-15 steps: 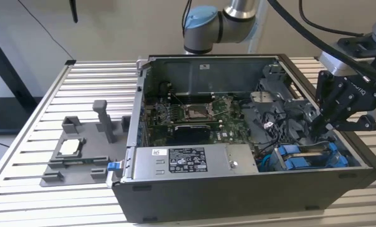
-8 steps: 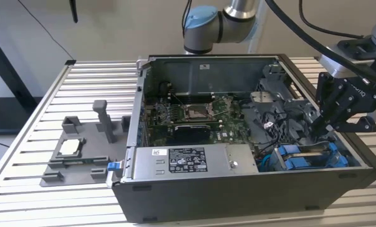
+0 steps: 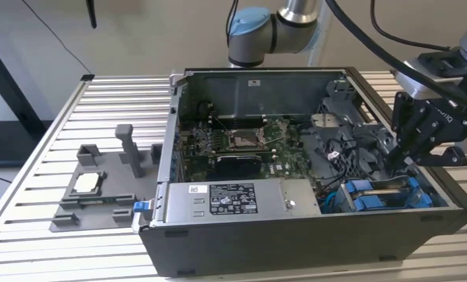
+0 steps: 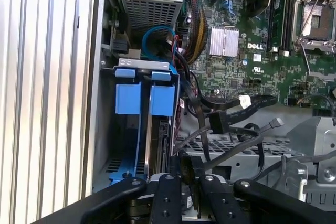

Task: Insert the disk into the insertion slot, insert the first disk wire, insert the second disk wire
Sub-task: 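Insert the first disk wire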

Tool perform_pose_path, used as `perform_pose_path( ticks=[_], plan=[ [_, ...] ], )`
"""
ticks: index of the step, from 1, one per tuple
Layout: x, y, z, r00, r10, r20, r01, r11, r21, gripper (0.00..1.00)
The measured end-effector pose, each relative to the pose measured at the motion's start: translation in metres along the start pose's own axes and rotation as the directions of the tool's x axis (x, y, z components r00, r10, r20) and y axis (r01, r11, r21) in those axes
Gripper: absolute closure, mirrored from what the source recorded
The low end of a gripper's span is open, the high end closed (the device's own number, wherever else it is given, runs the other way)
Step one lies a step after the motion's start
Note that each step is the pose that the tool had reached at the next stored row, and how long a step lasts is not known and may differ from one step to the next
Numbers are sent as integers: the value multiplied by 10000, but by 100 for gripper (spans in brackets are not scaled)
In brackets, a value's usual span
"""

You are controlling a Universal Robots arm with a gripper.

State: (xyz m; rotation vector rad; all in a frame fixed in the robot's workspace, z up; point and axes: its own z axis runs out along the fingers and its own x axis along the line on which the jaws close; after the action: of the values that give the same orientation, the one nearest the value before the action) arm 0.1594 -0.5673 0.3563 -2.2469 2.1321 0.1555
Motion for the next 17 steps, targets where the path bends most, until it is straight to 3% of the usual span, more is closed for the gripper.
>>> perform_pose_path(
  ticks=[5,12,17],
  plan=[
    [5,-8,44,9999,7,-145,-7,10000,-7,81],
    [22,-23,87,9997,27,-252,-28,10000,-11,81],
    [41,-23,98,9994,199,-273,-199,9998,19,81]
  ],
)
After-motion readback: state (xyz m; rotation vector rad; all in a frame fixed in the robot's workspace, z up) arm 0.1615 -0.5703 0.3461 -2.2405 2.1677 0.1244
